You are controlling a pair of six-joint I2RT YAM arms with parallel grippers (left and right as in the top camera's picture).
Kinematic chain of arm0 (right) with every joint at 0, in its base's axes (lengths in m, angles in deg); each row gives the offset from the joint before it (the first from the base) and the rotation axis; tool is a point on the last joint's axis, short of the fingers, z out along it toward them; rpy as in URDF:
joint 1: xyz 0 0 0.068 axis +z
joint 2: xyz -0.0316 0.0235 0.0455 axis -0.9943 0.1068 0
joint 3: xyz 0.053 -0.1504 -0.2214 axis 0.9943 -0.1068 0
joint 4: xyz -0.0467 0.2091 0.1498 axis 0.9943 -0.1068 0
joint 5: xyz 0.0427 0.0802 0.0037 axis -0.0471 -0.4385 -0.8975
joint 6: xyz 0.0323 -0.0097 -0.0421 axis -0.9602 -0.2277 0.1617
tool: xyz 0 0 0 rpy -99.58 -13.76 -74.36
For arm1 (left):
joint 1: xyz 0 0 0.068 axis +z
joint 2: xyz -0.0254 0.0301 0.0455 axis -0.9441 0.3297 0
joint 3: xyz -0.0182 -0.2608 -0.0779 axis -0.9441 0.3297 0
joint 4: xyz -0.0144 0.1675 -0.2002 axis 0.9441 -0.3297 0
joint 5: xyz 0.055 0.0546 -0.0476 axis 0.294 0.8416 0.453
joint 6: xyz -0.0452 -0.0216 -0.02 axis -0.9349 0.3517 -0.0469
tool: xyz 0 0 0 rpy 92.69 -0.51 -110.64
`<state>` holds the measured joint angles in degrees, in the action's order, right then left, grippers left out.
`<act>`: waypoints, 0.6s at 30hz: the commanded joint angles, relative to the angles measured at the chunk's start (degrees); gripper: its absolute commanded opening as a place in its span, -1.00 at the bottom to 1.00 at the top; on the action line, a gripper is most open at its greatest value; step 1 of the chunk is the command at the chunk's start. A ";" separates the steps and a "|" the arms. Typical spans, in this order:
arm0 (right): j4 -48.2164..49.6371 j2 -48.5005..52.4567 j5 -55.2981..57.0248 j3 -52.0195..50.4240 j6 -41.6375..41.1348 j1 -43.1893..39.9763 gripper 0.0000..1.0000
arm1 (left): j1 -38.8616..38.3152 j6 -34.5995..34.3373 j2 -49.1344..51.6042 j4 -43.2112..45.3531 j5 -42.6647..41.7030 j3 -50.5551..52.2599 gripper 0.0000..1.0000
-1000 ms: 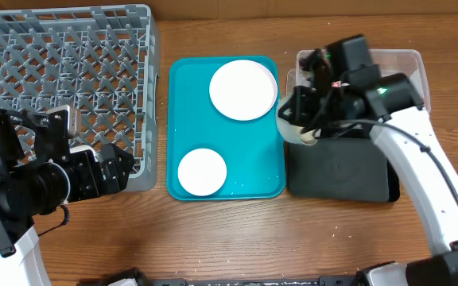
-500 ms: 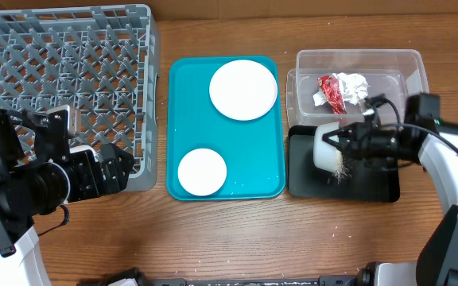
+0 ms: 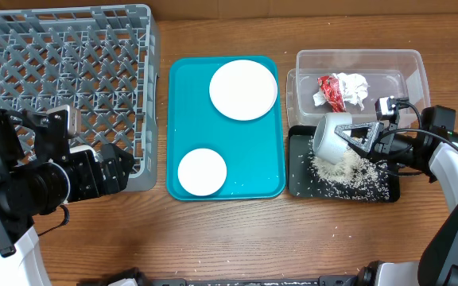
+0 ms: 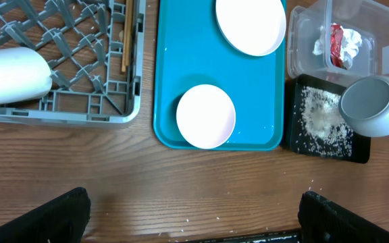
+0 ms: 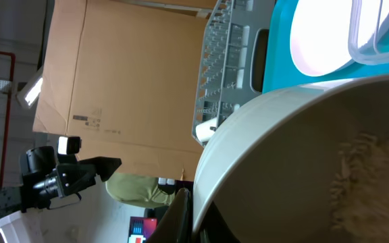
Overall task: Sort waste into correct bins and load items into the dishwasher
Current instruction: 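Lift the rice bowl over the black tray and tip out the rice, then shake the tilted bowl over the black tray and raise it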
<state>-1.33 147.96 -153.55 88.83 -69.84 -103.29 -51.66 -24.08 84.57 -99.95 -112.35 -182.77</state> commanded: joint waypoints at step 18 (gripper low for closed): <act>-2.01 1.84 -0.87 0.17 -2.12 -0.09 -0.92 | -0.37 1.11 0.07 -0.09 -1.03 -0.26 1.00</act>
<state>-2.36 149.29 -146.97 88.83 -73.32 -103.29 -51.66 -24.08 84.57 -99.95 -112.35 -182.77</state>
